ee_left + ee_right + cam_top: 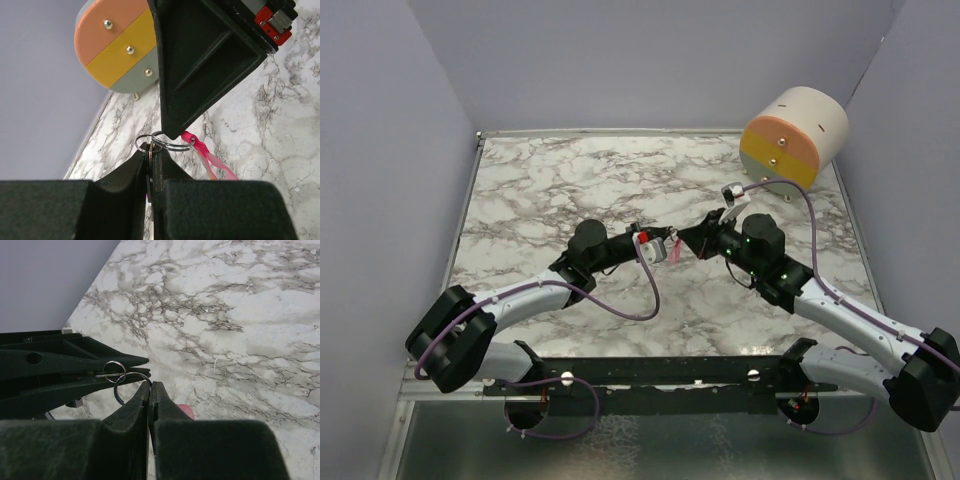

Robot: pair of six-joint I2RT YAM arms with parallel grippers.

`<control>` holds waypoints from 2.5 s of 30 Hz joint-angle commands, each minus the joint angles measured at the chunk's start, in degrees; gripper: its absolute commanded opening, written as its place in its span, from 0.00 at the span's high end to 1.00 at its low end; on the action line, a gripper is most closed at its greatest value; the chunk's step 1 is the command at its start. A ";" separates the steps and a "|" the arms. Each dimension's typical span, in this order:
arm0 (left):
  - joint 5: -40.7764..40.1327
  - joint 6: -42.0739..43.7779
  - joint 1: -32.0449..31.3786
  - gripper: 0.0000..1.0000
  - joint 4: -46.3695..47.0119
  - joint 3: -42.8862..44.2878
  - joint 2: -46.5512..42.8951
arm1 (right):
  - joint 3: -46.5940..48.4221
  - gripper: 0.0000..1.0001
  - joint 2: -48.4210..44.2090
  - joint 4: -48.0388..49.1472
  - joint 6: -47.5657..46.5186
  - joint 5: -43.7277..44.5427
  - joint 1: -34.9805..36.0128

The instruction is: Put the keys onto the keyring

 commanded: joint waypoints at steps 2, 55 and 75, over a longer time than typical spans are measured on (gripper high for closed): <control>0.54 1.40 -1.24 1.00 0.45 0.10 0.52 | 0.21 0.99 -0.60 5.45 2.70 6.28 0.16; -6.12 -4.47 -3.93 1.00 3.84 -1.39 0.06 | -2.55 0.65 -8.73 5.60 -6.20 8.58 -0.29; -7.69 -15.41 -3.93 1.00 -0.77 -1.46 -5.62 | -10.37 0.56 -12.61 14.23 -27.02 -1.58 -0.24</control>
